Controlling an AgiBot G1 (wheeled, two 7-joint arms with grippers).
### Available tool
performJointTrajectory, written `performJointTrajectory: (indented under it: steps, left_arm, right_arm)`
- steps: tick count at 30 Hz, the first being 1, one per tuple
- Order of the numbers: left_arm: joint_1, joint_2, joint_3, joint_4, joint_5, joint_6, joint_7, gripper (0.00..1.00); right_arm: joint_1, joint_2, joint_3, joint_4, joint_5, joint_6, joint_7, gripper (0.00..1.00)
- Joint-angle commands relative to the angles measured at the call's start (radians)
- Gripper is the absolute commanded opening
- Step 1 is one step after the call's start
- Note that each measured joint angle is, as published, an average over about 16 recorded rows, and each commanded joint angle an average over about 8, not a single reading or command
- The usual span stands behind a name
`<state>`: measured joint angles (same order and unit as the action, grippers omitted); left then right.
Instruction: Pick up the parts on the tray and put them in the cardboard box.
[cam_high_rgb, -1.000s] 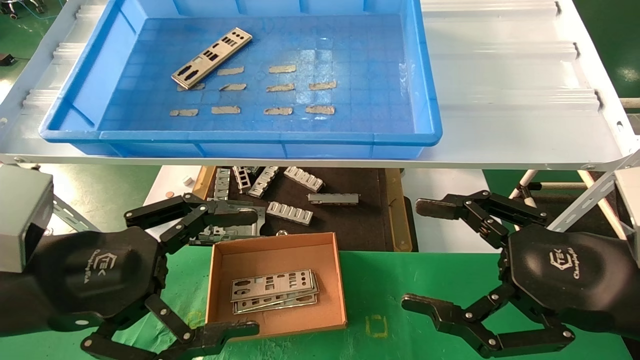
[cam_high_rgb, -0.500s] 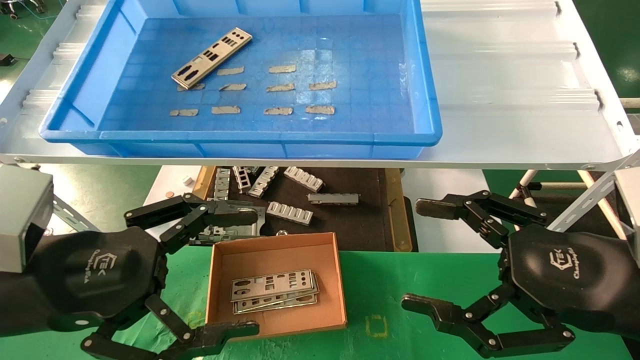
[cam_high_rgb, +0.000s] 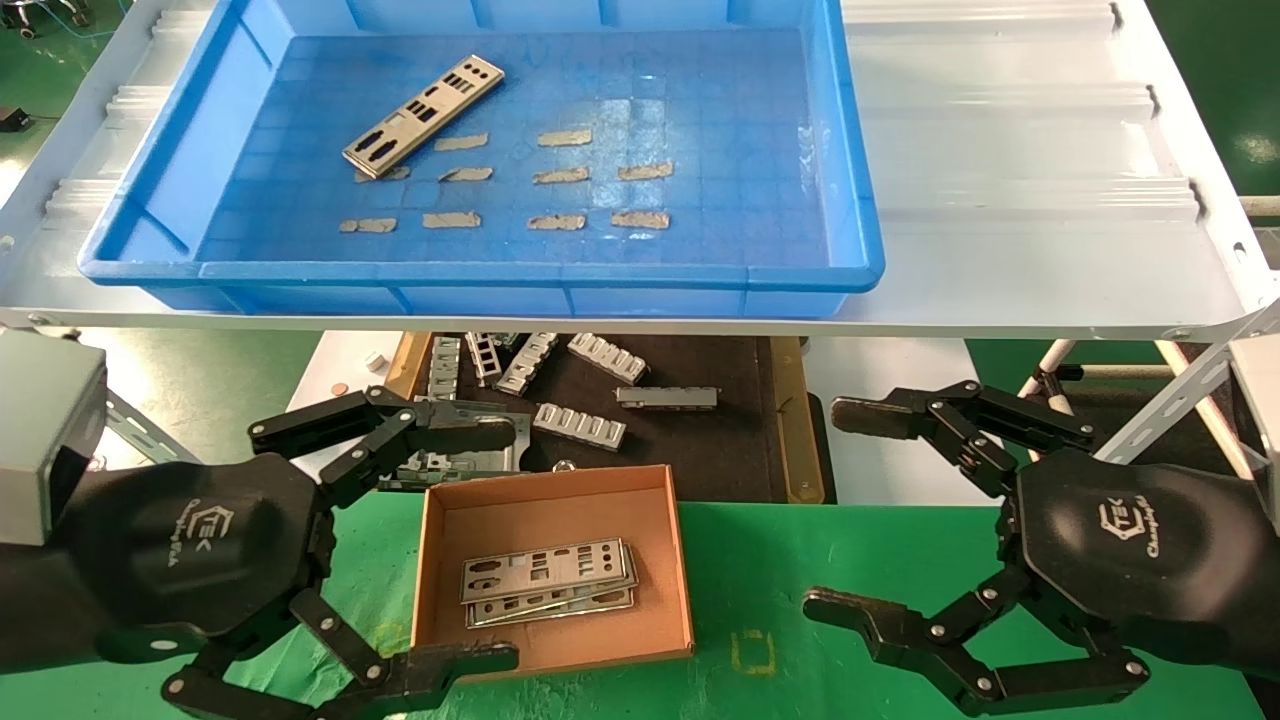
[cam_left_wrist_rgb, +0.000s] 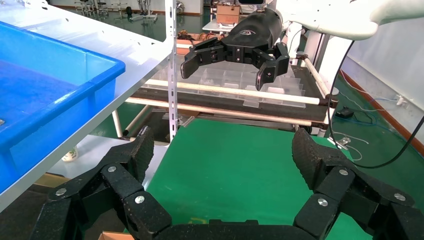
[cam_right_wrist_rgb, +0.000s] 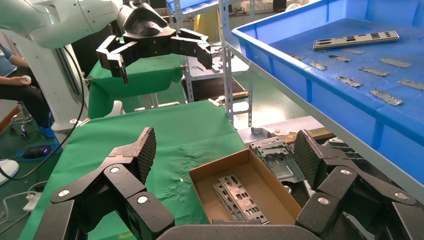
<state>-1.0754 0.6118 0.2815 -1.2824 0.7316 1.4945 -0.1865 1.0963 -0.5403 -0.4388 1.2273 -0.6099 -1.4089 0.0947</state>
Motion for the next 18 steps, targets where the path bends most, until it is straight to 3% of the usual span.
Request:
performJointTrajectory:
  steps: [1, 18]
  left_arm:
    - [0.000, 0.000, 0.000, 0.000, 0.000, 0.000, 0.000, 1.00]
    - [0.000, 0.000, 0.000, 0.000, 0.000, 0.000, 0.000, 1.00]
  right_arm:
    - [0.000, 0.000, 0.000, 0.000, 0.000, 0.000, 0.000, 1.00]
    - [0.000, 0.000, 0.000, 0.000, 0.000, 0.000, 0.000, 1.00]
